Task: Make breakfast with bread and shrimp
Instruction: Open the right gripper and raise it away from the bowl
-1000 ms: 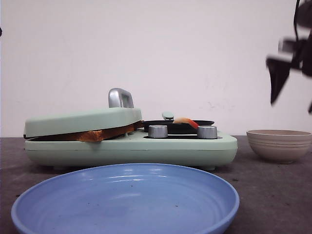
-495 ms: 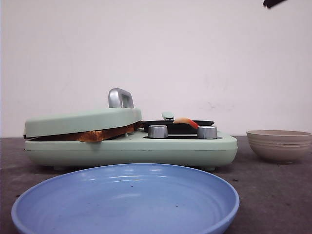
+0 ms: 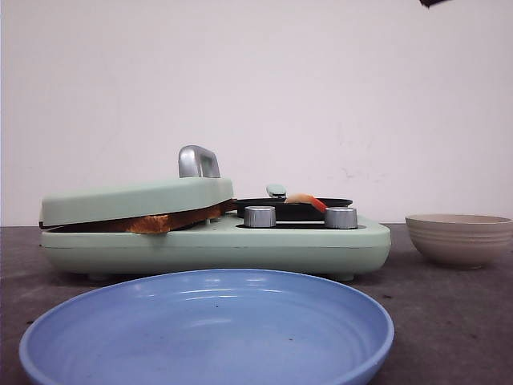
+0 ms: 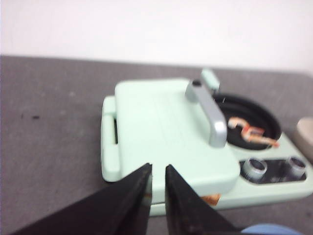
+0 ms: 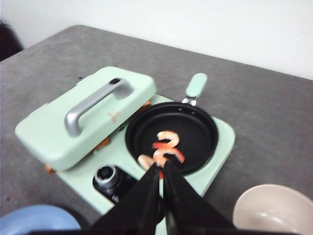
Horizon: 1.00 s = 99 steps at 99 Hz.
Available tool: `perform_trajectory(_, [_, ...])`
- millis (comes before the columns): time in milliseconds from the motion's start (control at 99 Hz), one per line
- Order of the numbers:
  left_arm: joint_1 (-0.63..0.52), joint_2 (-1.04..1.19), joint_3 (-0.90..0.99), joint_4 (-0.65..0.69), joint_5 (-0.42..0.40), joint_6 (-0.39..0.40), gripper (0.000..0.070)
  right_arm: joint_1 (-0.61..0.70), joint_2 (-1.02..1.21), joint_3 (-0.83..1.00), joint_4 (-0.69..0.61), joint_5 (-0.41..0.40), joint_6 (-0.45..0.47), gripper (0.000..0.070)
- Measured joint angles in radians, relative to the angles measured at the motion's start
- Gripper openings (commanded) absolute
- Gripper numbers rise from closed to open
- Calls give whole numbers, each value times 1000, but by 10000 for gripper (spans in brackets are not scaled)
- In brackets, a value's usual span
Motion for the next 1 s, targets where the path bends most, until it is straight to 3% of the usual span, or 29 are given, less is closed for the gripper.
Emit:
perform_trajectory(172, [0,-82,-94,-17,-19,-42,0,3,-85,-251,152,1,6,6])
perform_trajectory(364, [0,-92,-109,-82,-51,-103,0,3,-100,-410,206,24,21,6])
perform_trajectory(707, [0,-93,-109,-84,-53,-159,0,4,-106,-430,258,19,116,6])
perform_trajectory(1000, [0,-93,-109,-83,-53,-167,0,5,-106,-430,283,19,140,6])
